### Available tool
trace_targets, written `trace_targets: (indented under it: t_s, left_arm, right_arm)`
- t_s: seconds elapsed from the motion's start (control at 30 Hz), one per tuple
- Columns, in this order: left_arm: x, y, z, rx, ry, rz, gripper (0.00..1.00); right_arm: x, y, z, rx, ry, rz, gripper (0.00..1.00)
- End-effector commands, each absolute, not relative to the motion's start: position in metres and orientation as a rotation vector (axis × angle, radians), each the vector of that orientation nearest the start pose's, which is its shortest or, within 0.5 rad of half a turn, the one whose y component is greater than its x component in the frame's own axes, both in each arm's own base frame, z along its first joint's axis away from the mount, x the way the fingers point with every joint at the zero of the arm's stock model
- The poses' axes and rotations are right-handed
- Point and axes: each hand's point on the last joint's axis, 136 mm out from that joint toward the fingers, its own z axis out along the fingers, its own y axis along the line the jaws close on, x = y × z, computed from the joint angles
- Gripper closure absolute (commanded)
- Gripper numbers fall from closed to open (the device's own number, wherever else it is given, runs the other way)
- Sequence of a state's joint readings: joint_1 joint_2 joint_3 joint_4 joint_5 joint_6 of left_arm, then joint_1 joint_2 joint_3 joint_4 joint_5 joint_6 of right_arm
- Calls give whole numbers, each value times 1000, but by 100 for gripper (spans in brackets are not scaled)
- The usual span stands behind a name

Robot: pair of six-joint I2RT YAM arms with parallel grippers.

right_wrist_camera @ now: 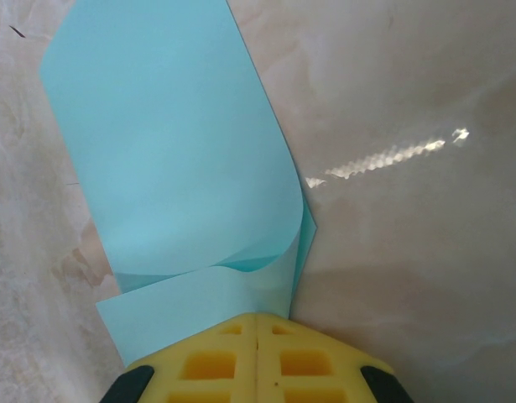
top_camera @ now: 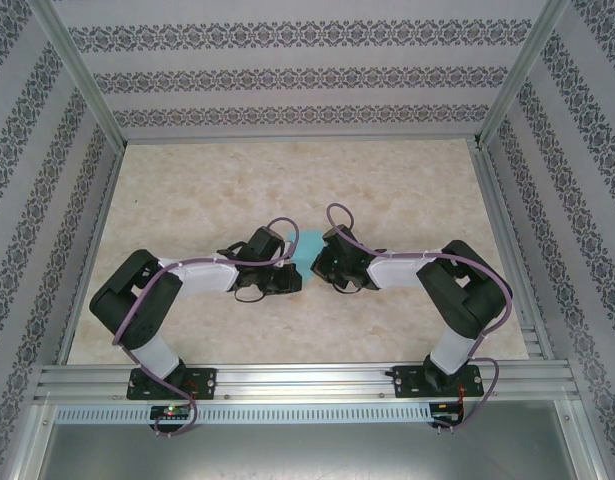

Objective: Fold a paper plane with a square sheet of paper (pick it up from the middle)
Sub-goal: Third fold the triangle at the center of the table.

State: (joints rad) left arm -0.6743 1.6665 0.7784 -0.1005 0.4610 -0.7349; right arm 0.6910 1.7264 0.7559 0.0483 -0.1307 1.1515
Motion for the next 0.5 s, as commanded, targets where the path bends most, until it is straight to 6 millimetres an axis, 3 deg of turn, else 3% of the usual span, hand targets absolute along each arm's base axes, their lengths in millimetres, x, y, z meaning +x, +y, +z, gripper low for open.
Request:
trace_targets:
  t_s: [0.0,0.3,0.37,0.47]
  left_arm:
    - [250,-287,27,87,2824,-994,91]
    - [243,-273,7,60,2894,-897,93]
    - [238,-270,2,51,2913,-882,94]
    - [233,-264,-4,34,2940,-852,97]
  right_arm:
    - [262,236,-33,629,2827,602,100]
    - [264,240,-26,600,2818,633,100]
    - [271,247,-14,536,2789,688,100]
    - [287,269,21,333,2714,810,100]
